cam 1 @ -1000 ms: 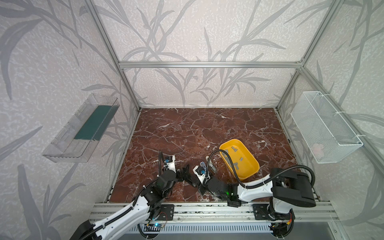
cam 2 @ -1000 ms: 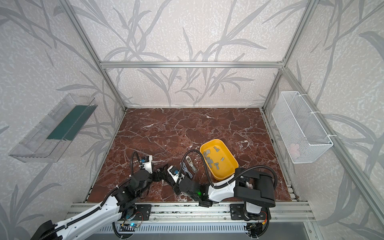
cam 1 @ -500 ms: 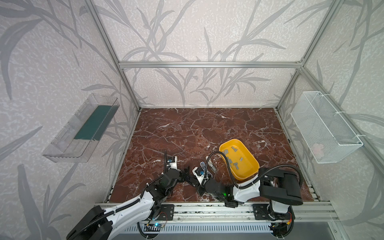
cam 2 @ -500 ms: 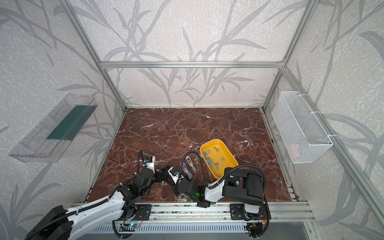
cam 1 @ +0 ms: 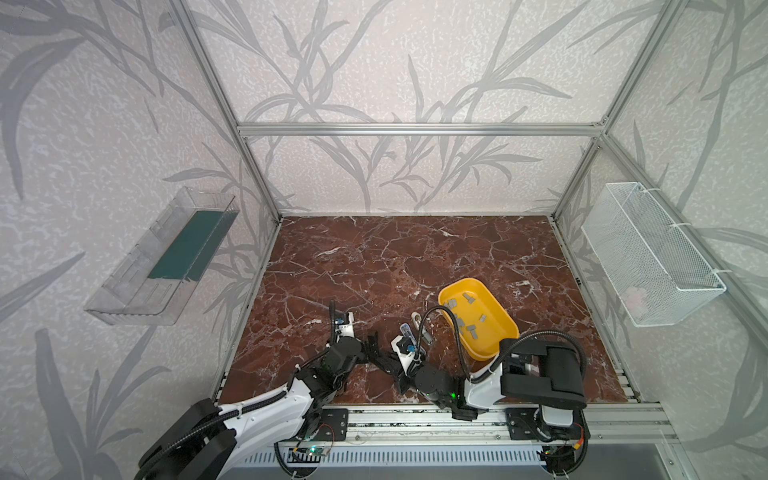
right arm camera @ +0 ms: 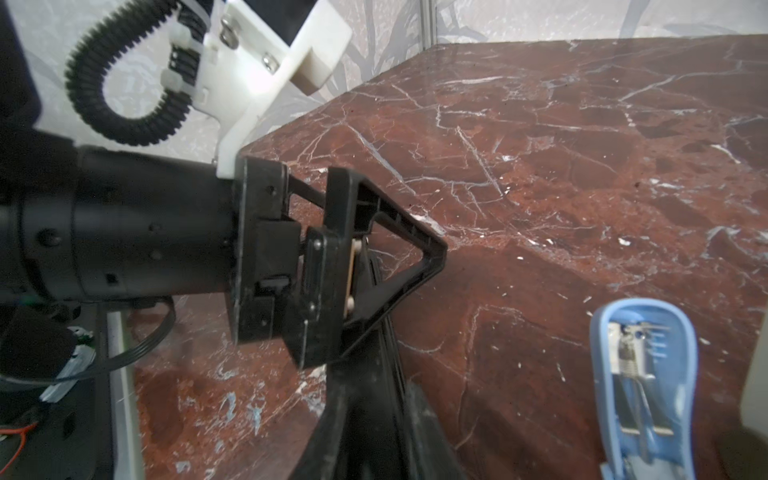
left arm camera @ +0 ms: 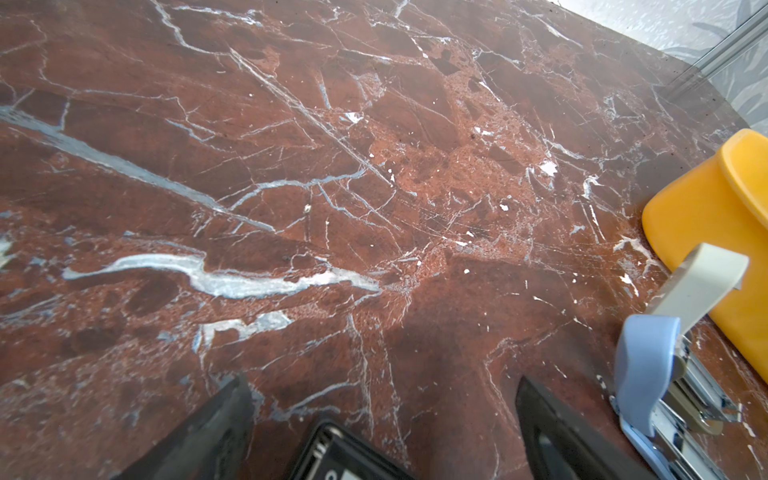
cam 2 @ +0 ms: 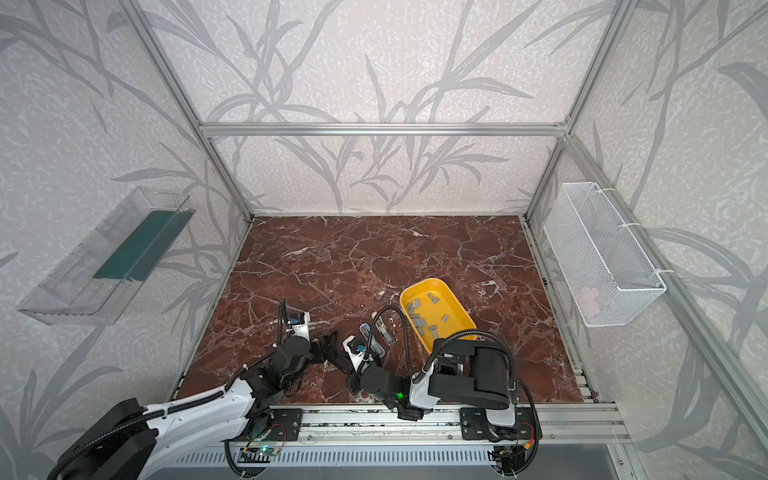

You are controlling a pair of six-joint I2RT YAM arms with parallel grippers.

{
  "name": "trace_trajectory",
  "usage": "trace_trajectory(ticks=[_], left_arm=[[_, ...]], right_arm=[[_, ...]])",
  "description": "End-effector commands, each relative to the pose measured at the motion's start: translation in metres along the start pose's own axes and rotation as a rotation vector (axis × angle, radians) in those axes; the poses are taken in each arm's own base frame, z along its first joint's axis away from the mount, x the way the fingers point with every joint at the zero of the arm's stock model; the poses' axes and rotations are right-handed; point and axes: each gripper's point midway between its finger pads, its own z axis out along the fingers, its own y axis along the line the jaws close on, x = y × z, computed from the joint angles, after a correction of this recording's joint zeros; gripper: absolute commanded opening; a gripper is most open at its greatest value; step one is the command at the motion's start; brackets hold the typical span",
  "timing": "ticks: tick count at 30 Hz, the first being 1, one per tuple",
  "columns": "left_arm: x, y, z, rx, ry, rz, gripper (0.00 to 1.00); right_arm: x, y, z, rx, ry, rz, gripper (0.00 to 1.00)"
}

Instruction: Load the staples into the stapler

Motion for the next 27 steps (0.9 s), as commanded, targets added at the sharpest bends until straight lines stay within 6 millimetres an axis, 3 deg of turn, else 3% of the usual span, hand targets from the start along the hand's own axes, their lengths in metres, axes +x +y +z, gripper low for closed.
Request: trace_trajectory(ticks=[1, 6, 13, 18, 22, 27], left_arm=[[-0.019, -0.005, 0.001, -0.01, -0.055, -0.037, 0.99], [-0.02, -0.006, 0.002, -0.015, -0.053, -0.036, 0.99], [-0.037, -0.007, -0.007, -0.041, -0.07, -0.016, 0.99], [-0.057, 0.007, -0.017, -0.122, -0.069, -0.049, 0.99], [-0.076, 0.025, -0.026, -0.181, -0.04, -0.124, 0.99], [-0.102, 0.038, -0.059, -0.256, -0.075, -0.184, 0.99]], right_arm=[[0.085, -0.037, -0.01, 0.097, 0.25, -0.117, 0.24], [0.087, -0.036, -0.013, 0.093, 0.24, -0.124, 0.24], [0.031, -0.013, -0.017, 0.055, 0.178, -0.158, 0.43], [0.004, 0.004, -0.019, 0.001, 0.15, -0.168, 0.56], [-0.002, 0.008, -0.021, -0.012, 0.147, -0.171, 0.69], [0.002, 0.009, -0.018, -0.01, 0.171, -0.192, 0.79]])
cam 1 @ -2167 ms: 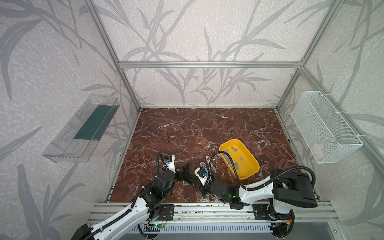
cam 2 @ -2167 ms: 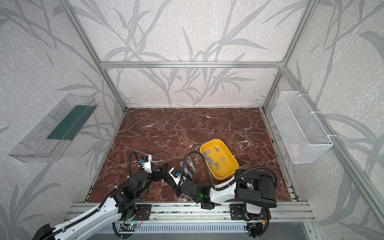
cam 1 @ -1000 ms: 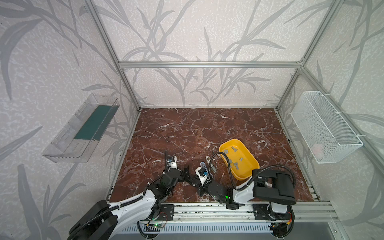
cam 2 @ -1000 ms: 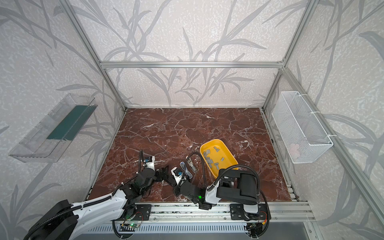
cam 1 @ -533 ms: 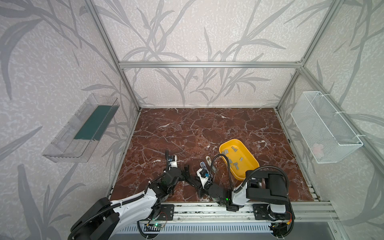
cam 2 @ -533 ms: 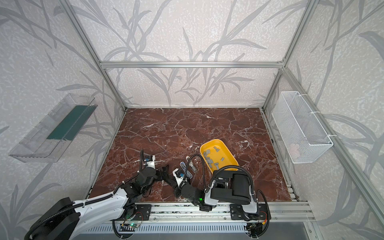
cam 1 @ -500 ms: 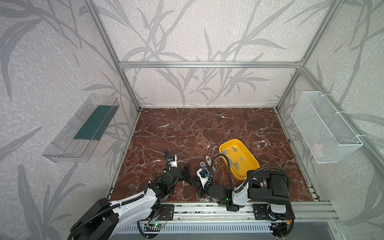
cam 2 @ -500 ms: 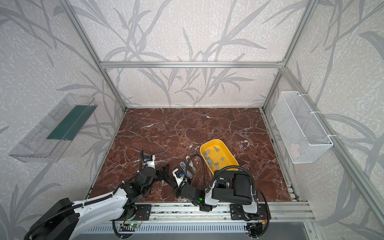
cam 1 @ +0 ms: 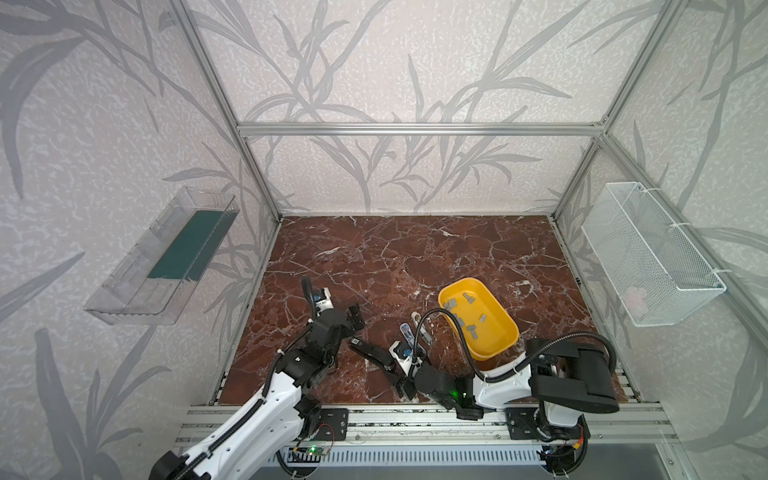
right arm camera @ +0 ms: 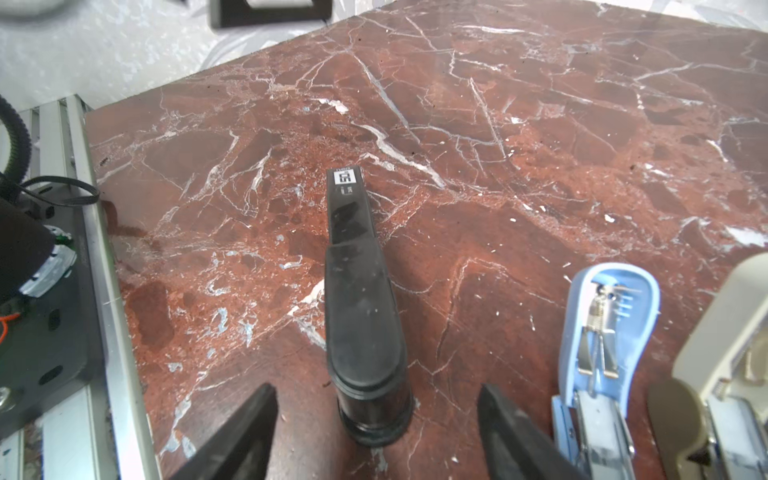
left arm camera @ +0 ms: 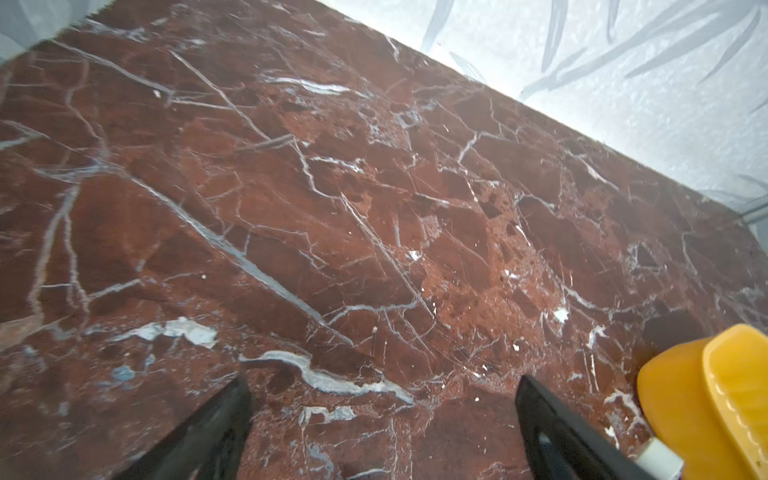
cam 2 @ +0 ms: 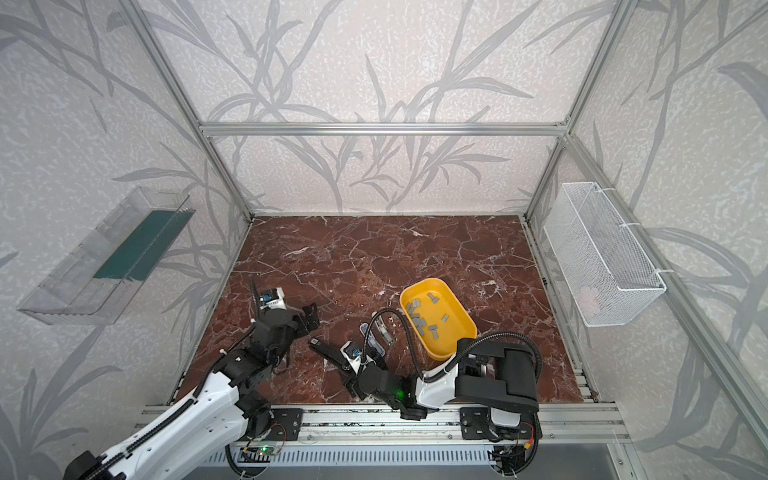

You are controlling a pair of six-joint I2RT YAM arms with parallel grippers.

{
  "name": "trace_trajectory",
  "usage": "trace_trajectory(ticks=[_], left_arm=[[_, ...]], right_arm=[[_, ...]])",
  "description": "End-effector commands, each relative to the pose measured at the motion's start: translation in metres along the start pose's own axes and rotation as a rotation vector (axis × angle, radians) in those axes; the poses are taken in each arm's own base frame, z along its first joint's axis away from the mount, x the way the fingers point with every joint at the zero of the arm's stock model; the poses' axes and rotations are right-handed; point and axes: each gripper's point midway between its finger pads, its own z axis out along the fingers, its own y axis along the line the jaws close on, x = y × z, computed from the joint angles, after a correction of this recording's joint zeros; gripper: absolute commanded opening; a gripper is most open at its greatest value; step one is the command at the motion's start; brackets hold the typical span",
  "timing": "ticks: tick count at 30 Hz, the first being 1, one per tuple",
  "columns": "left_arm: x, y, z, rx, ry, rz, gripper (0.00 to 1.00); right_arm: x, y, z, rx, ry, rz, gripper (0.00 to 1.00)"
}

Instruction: Load the staples into the stapler

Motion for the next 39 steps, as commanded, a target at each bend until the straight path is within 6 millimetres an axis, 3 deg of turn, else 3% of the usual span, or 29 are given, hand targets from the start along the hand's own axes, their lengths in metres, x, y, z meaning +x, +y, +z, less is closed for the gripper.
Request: trace_trajectory(ticks=[1, 3, 6, 12, 16, 29, 39], left_arm=[[-0.005, 0.019, -0.021, -0.083, 0.025, -0.004, 0.99], [-0.012, 0.021, -0.028, -0.072, -0.011, 0.014, 0.99], [-0.018, 0.038, -0.037, -0.137, -0.059, 0.029, 0.99], [-0.019, 0.056, -0.05, -0.217, -0.057, 0.069, 0.99], [-0.016, 0.052, -0.049, -0.17, -0.064, 0.053, 0.99], [-0.015, 0.059, -0.057, -0.156, -0.097, 0.014, 0.99], [-0.018, 0.066, -0.064, -0.165, -0.131, -0.012, 0.99]], right_arm=[[-0.002, 0.007, 0.003, -0.007, 0.027, -0.037, 0.79], [0.0, 0.01, 0.008, -0.01, 0.04, -0.044, 0.79], [0.001, 0.012, 0.015, -0.013, 0.046, -0.048, 0.78], [-0.001, 0.009, 0.028, 0.01, 0.053, -0.054, 0.69], [0.0, 0.004, 0.042, 0.031, 0.063, -0.048, 0.62], [-0.014, -0.019, 0.096, 0.251, 0.086, -0.015, 0.25], [-0.033, -0.039, 0.14, 0.379, 0.117, 0.08, 0.22]])
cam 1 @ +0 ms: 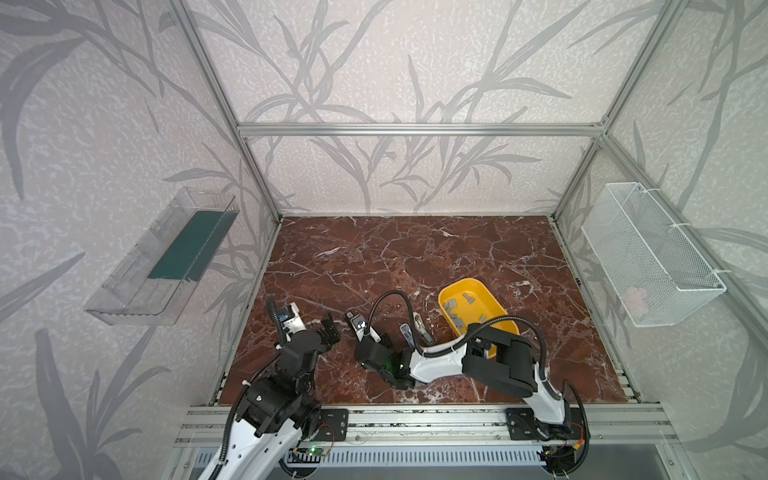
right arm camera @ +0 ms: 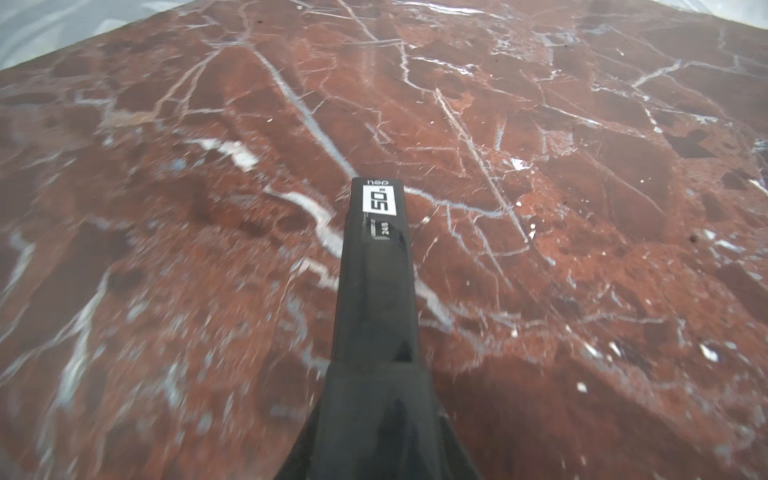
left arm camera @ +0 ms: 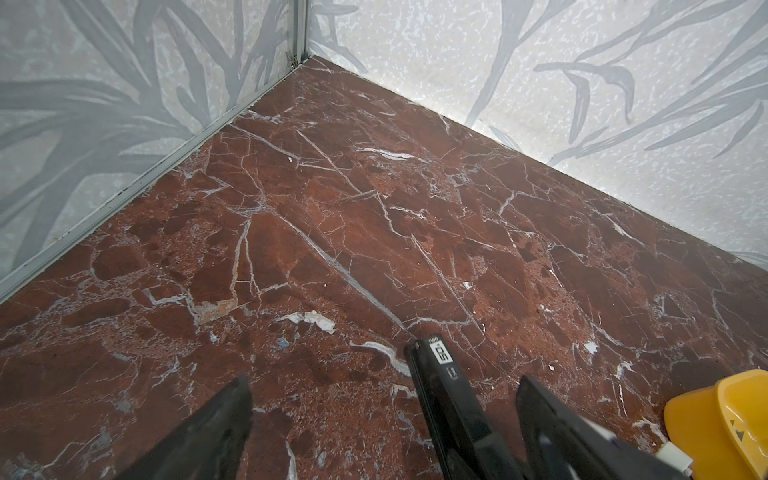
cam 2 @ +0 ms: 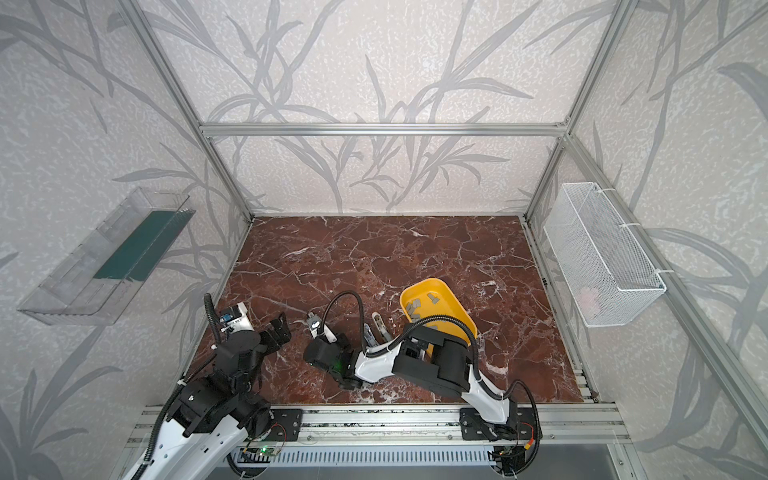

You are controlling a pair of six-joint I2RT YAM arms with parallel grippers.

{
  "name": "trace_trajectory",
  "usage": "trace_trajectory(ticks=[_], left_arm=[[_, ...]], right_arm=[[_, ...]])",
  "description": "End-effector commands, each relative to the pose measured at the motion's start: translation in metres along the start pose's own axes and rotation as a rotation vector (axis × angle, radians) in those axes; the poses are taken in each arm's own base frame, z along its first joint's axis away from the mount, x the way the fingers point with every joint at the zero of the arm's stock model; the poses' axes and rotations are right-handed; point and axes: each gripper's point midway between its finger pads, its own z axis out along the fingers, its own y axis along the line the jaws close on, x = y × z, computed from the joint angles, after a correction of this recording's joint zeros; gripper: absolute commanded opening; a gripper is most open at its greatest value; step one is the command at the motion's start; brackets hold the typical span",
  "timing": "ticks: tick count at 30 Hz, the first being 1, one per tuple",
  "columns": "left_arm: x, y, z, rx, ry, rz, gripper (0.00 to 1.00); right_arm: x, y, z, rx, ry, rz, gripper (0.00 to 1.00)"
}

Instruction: Load the staples into the stapler

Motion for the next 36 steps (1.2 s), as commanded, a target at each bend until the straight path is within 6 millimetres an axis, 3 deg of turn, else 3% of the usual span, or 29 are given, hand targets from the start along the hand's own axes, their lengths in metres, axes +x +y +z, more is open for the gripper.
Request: trace_trajectory(ticks=[1, 4, 10, 15, 18, 22, 26, 32, 36], left_arm=[[0.005, 0.015, 0.0, -0.062, -0.003, -0.008, 0.99], [0.005, 0.015, 0.0, -0.062, -0.005, -0.011, 0.99], [0.005, 0.015, 0.0, -0.062, -0.005, -0.01, 0.99], [0.005, 0.012, 0.001, -0.052, 0.0, -0.004, 0.99], [0.007, 0.008, 0.003, -0.038, 0.013, 0.008, 0.99], [0.008, -0.002, 0.007, -0.01, 0.034, 0.034, 0.99], [0.011, -0.022, 0.013, 0.046, 0.089, 0.056, 0.99], [0.031, -0.09, 0.025, 0.333, 0.203, 0.018, 0.96], [0.036, -0.116, 0.026, 0.434, 0.232, -0.005, 0.96]], right_arm=[[0.002, -0.018, 0.012, 0.105, 0.042, 0.013, 0.22], [-0.005, -0.013, 0.02, 0.12, 0.058, 0.008, 0.22], [-0.024, 0.002, 0.013, 0.026, 0.029, 0.036, 0.43], [-0.054, 0.014, -0.029, -0.106, -0.04, 0.013, 0.58], [-0.073, 0.015, -0.071, -0.158, -0.101, -0.032, 0.65], [-0.076, -0.015, -0.128, -0.151, -0.184, -0.057, 0.76], [-0.051, -0.063, -0.17, -0.15, -0.224, -0.005, 0.75], [-0.005, -0.115, -0.203, -0.111, -0.19, 0.022, 0.75], [0.014, -0.131, -0.215, -0.118, -0.17, 0.022, 0.72]])
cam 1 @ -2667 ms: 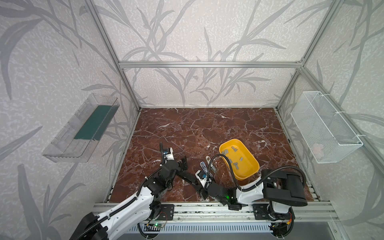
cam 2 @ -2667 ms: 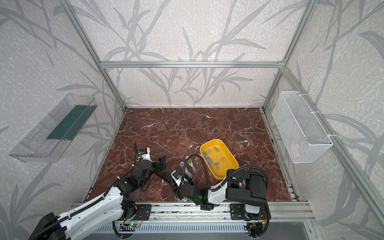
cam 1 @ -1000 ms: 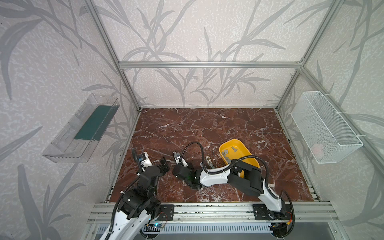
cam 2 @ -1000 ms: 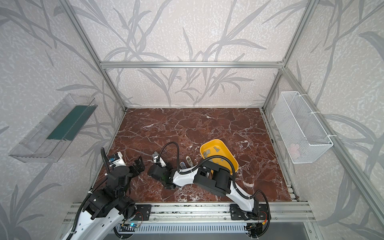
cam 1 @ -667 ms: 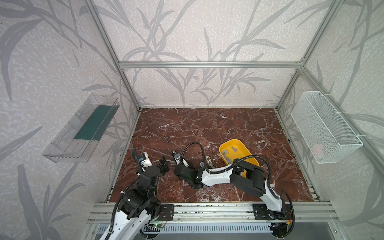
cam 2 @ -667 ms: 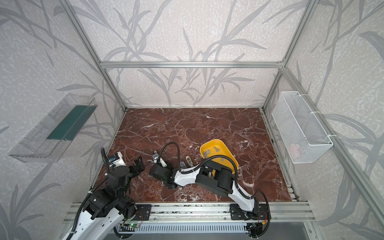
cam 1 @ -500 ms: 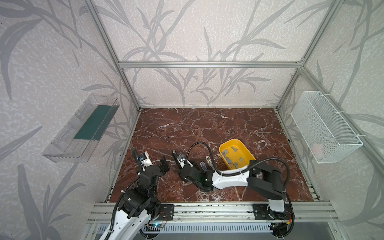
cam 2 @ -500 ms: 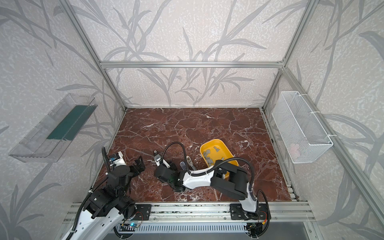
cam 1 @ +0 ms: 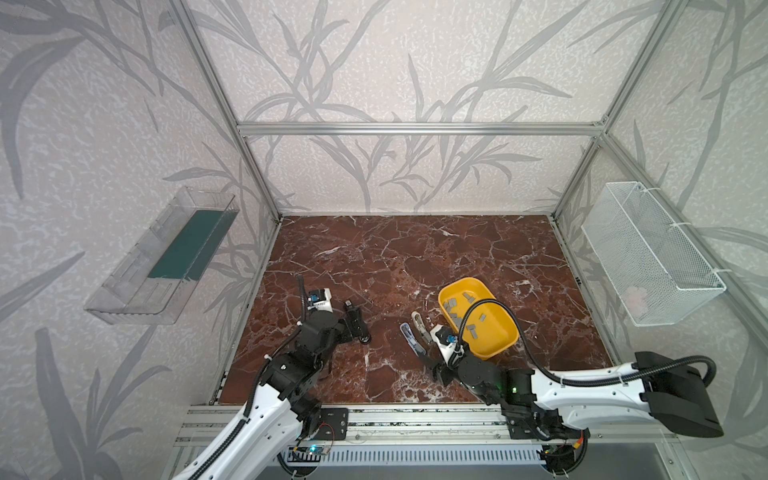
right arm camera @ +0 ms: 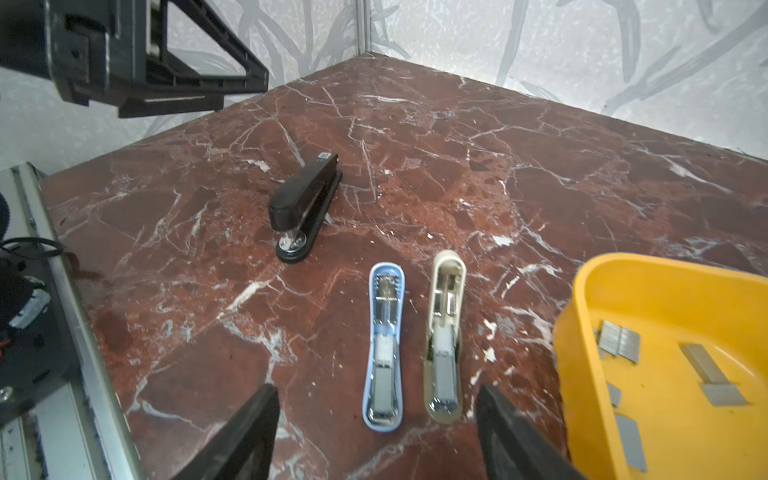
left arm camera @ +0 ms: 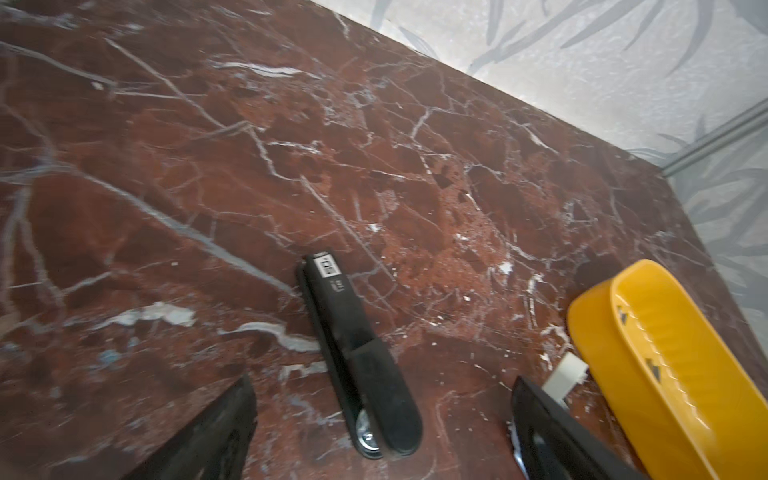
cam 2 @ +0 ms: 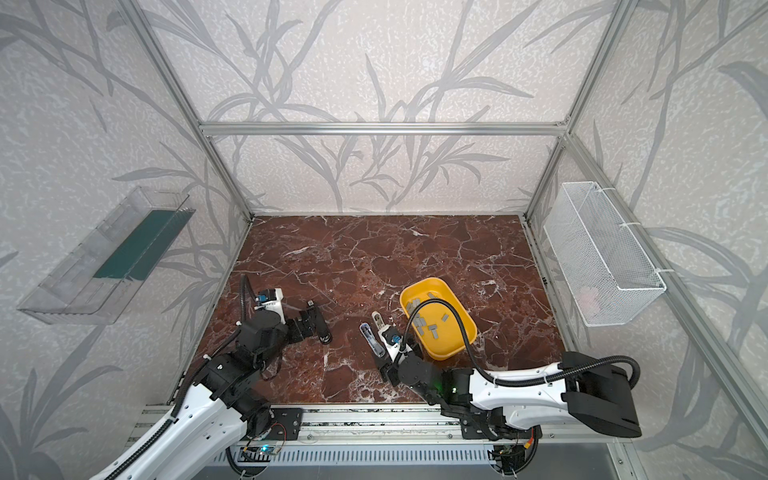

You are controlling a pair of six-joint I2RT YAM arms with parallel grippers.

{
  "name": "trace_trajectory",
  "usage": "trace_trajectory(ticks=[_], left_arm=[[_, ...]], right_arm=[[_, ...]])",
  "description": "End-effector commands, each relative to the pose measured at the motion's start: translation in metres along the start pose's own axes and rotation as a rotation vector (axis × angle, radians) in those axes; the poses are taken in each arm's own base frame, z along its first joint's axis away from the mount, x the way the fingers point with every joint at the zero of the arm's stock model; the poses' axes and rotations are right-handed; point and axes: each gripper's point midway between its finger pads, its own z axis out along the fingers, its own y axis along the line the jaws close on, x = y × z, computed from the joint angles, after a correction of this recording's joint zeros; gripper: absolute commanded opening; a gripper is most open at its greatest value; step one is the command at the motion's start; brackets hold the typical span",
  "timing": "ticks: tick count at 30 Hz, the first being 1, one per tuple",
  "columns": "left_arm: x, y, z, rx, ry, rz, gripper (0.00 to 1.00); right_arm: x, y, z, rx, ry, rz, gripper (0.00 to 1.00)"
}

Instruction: Load the staples into the stapler

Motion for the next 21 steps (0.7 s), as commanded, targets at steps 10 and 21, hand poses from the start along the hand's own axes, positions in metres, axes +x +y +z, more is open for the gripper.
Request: trace_trajectory(ticks=[10, 21], left_arm=[[0.009, -0.079, 0.015, 0.258, 0.03, 0.053, 0.89], [0.028, -0.09, 0.029, 0.271, 0.069, 0.091, 0.89]], right_arm=[[0.032, 0.002, -0.017, -0.084, 0.104, 0.048, 0.55], [0.06, 0.017, 0.008, -0.085, 0.205, 0.051, 0.57]])
